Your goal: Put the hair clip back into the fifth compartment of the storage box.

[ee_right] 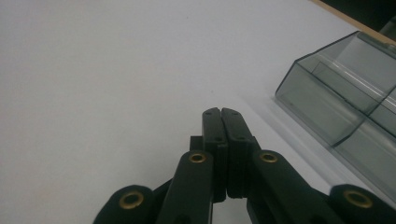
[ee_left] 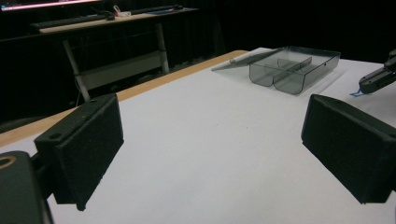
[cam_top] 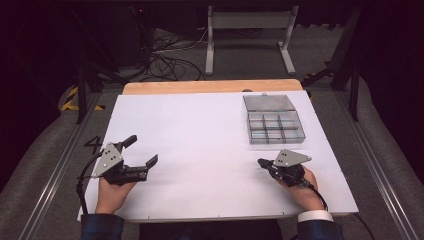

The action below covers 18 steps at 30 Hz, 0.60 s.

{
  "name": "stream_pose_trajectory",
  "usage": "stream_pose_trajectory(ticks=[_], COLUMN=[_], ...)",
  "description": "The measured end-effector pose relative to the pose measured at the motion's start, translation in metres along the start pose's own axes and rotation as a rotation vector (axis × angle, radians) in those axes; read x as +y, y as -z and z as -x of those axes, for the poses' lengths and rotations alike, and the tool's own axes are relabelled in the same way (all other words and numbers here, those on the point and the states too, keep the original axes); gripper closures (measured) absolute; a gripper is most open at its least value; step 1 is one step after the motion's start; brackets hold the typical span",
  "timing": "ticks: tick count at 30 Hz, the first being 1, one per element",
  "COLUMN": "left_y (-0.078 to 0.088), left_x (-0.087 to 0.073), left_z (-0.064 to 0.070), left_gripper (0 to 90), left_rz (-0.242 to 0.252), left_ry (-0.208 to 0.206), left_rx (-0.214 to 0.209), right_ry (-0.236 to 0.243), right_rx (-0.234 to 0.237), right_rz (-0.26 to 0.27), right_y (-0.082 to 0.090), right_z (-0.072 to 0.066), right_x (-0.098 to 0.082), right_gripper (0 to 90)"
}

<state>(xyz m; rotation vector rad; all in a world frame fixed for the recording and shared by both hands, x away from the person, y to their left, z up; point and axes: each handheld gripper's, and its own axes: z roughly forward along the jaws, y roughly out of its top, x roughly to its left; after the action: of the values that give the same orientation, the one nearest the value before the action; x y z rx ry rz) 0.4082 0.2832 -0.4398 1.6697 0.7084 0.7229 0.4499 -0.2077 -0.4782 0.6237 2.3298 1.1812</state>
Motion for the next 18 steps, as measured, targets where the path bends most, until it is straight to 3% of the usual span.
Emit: stream_pose_trajectory(ticks=[5,10,18], left_y=[0.000,0.000,0.001], left_x=[0.000,-0.001,0.000], left_z=[0.000,0.000,0.000], left_gripper=[5.8,5.8,5.7], left_rz=[-0.001,-0.005,0.006], left_ry=[-0.001,-0.016,-0.003], left_rx=[0.004,0.025,0.037], right_ry=[-0.043,-0.096,-0.130], right_rx=[-0.016,-0.069,-0.096], right_rz=[0.037,0.060,0.089], right_y=[0.003,0.006,0.009], right_z=[0.004,0.009,0.013], right_x=[0.000,0.001,0.002], right_gripper=[89.9,89.9,89.9])
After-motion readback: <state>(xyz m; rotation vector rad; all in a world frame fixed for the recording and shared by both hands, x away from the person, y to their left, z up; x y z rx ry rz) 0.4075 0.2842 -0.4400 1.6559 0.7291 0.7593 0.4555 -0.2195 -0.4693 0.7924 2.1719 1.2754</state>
